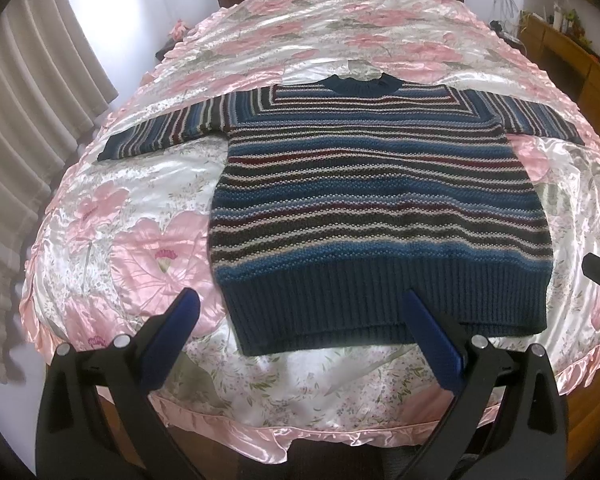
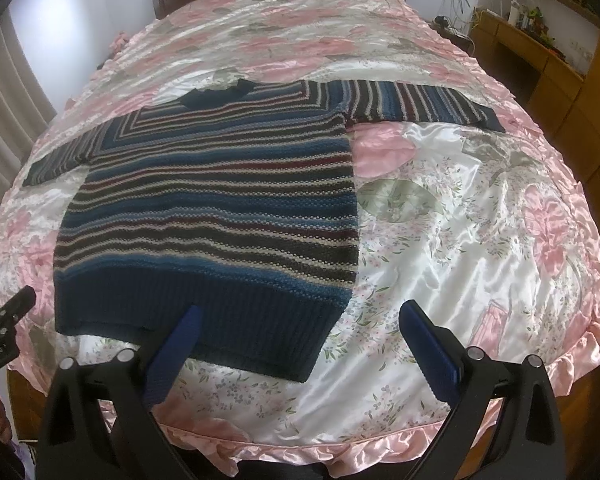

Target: Fold small clothes

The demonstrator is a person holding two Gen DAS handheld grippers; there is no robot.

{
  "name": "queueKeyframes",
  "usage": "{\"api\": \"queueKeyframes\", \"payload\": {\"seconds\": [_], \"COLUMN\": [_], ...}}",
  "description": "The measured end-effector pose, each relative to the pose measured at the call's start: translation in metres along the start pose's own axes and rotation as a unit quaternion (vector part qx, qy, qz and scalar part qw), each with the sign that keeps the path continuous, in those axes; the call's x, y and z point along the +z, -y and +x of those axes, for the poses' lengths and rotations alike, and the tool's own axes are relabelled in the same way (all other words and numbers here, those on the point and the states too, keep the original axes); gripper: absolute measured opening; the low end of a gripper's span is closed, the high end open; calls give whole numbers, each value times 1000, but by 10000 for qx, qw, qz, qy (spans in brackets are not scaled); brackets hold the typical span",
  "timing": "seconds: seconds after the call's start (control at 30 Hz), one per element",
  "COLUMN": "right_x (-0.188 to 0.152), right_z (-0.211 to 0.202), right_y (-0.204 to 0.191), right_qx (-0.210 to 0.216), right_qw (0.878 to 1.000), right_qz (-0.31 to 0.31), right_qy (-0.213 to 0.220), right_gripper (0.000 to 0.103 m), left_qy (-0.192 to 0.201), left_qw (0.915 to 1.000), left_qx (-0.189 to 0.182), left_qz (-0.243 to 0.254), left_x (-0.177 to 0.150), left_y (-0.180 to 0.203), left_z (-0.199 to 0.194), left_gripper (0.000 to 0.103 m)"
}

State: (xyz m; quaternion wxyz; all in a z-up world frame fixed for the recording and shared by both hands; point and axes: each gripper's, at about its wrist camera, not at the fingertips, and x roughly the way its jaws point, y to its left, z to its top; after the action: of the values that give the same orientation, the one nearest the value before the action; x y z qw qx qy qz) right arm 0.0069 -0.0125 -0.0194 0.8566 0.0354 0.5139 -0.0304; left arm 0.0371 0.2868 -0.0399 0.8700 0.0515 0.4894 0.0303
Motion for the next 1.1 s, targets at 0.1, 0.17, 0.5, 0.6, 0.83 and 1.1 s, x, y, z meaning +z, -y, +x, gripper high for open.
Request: {"api": "queueKeyframes", "payload": {"seconds": [0.1, 0.17, 0.5, 0.6, 0.83, 1.1], "right_x": [1, 2, 86, 139, 234, 293], "right_z": [4, 7, 40, 63, 142, 225], "right_y": [3, 6, 96, 149, 262, 358], "right_qx": [9, 25, -179, -278, -500, -501], "right_qw": [10000, 10000, 9998, 9989, 9943, 9870], "right_qz": [23, 47, 127, 383, 920, 1389], "right_qy": [-24, -43, -30, 34, -202, -631], "right_gripper": [99, 99, 99, 99, 99, 99], "left_qy": [-22, -46, 2, 142, 351, 21], "left_qw": [10000, 10000, 10000, 9999, 9993, 9994], "left_qx": [20, 33, 79, 51, -94, -316], "left_qz": [17, 15, 47, 67, 106, 132], "left_x": [0, 0, 58, 104, 210, 276], "left_y": [1, 2, 28, 56, 158, 251], "left_z": [3, 6, 42, 62, 130, 208], "left_gripper": [100, 100, 100, 100, 100, 100]}}
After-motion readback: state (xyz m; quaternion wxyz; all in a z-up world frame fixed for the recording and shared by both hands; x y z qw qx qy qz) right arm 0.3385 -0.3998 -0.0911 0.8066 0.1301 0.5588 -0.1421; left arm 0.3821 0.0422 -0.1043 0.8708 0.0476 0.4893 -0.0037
